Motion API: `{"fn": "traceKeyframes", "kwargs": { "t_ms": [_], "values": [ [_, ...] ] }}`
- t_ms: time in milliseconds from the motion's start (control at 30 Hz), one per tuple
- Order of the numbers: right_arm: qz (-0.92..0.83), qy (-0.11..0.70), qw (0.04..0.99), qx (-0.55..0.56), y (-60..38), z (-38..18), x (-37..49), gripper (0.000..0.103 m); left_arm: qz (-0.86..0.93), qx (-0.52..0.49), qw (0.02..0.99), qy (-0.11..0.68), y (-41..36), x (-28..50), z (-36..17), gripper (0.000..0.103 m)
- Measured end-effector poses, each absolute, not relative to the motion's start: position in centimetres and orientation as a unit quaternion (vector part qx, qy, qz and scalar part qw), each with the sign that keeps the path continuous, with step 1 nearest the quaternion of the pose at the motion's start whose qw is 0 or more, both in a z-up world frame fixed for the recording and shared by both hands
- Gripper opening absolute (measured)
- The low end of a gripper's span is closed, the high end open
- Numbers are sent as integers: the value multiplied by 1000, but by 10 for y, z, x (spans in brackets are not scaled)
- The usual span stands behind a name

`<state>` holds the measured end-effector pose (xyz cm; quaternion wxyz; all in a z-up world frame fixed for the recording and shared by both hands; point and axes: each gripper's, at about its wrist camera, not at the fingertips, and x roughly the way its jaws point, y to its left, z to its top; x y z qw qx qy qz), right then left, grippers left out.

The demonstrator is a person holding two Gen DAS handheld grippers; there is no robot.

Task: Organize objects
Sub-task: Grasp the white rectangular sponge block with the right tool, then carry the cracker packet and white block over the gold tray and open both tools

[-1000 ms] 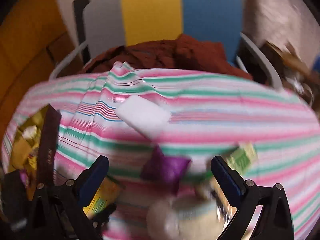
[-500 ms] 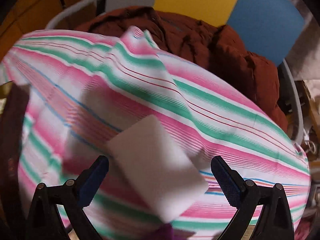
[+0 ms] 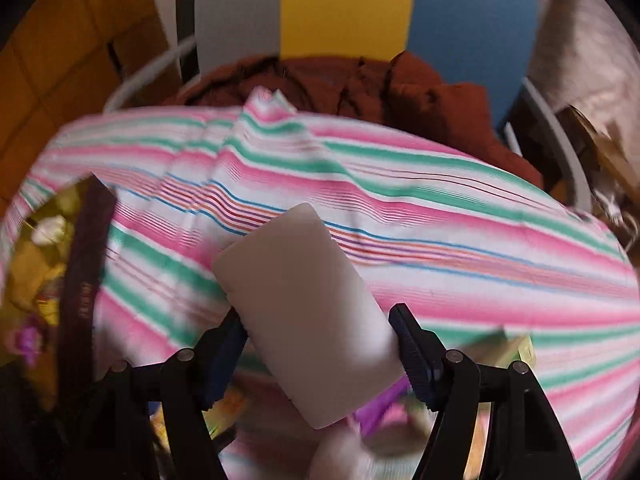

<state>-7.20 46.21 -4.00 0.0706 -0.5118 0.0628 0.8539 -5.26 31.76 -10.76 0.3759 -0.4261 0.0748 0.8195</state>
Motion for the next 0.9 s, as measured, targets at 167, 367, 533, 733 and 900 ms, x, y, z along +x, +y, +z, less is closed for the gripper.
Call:
{"fn": "traceKeyframes", "kwargs": {
  "t_ms": [167,367,533,733,900],
  "values": [
    [876,105,91,-461,457,-14,-34,72,823,-424,370,81,313,-52,-99,46],
    [887,170,112,-415,459,0,-1,72,823,-409,389,60,277,-31,-68,46],
    [891,186,87,-406,435,4,1,72,836,-388,386,37,237,-19,-40,46],
    [896,180,21,-404,376,6,-17,73,867,-370,333,0,177,-35,-13,46],
    [894,193,-20,-404,330,5,-47,73,894,-368,254,-31,113,-59,-6,46]
  ]
}}
